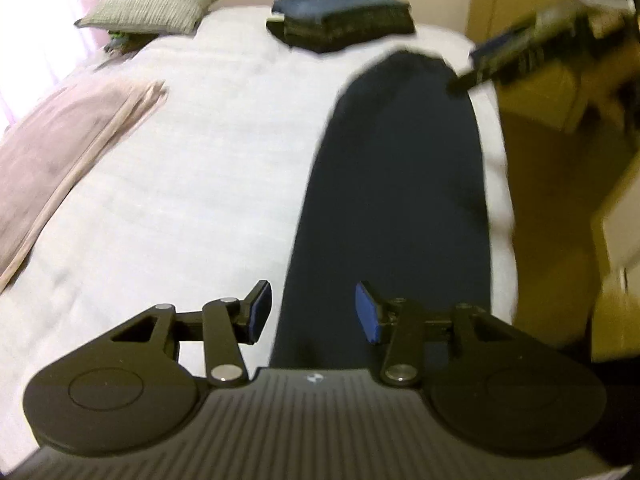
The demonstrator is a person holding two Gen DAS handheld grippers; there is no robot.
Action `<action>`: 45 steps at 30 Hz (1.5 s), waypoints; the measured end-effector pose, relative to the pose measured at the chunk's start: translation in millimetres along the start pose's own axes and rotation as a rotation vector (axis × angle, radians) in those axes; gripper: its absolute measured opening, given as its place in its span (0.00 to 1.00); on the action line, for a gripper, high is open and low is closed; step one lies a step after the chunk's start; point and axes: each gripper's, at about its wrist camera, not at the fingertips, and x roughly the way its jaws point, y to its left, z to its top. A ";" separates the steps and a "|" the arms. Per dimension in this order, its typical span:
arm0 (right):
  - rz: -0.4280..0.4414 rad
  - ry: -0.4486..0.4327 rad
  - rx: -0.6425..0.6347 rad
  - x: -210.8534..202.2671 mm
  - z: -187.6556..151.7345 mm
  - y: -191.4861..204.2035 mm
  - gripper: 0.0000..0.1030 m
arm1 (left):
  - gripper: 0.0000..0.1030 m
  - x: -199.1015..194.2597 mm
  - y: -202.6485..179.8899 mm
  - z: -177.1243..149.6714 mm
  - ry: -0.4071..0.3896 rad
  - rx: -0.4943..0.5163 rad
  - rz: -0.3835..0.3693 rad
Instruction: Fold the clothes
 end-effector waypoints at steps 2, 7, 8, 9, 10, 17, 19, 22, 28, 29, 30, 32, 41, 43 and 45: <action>0.020 0.012 -0.023 29.3 16.0 -32.1 0.81 | 0.41 40.5 -1.0 46.0 -0.015 -0.009 -0.006; 0.071 0.053 0.002 90.8 48.8 -106.0 0.81 | 0.42 127.9 10.7 122.5 0.024 -0.072 -0.065; 0.083 0.068 0.014 100.3 52.0 -116.6 0.81 | 0.42 137.8 14.4 130.4 0.036 -0.094 -0.078; 0.092 0.083 0.019 108.0 53.2 -124.2 0.81 | 0.42 150.7 19.5 136.1 0.054 -0.123 -0.098; 0.101 0.097 0.022 114.9 54.2 -131.1 0.81 | 0.42 161.9 24.4 140.9 0.077 -0.151 -0.122; 0.119 0.187 0.059 135.9 43.9 -154.3 0.81 | 0.37 174.9 18.3 147.5 0.189 -0.213 -0.350; 0.108 0.206 0.088 138.8 39.3 -156.5 0.81 | 0.37 168.9 8.8 146.3 0.189 -0.181 -0.388; 0.104 0.203 0.124 134.0 37.8 -158.0 0.81 | 0.39 167.0 -1.1 147.1 0.193 -0.141 -0.399; 0.159 0.192 0.084 117.7 55.0 -130.0 0.81 | 0.39 169.1 -3.2 157.5 0.168 -0.143 -0.371; 0.173 0.224 0.085 121.9 57.6 -124.0 0.81 | 0.39 166.9 -5.3 158.3 0.160 -0.130 -0.371; 0.170 0.260 0.074 127.6 58.5 -118.1 0.81 | 0.39 164.8 -7.8 158.3 0.152 -0.116 -0.376; 0.138 0.333 0.047 141.3 54.8 -110.3 0.81 | 0.39 160.5 -12.7 158.2 0.137 -0.088 -0.386; 0.068 0.390 0.135 156.0 20.7 -140.8 0.81 | 0.46 145.5 33.1 158.8 0.048 -0.044 -0.328; 0.055 0.384 0.129 154.6 17.9 -140.4 0.81 | 0.47 154.9 48.7 160.1 0.041 -0.029 -0.259; 0.053 0.369 0.146 152.5 15.0 -140.4 0.82 | 0.47 170.9 57.1 160.0 0.048 0.026 -0.185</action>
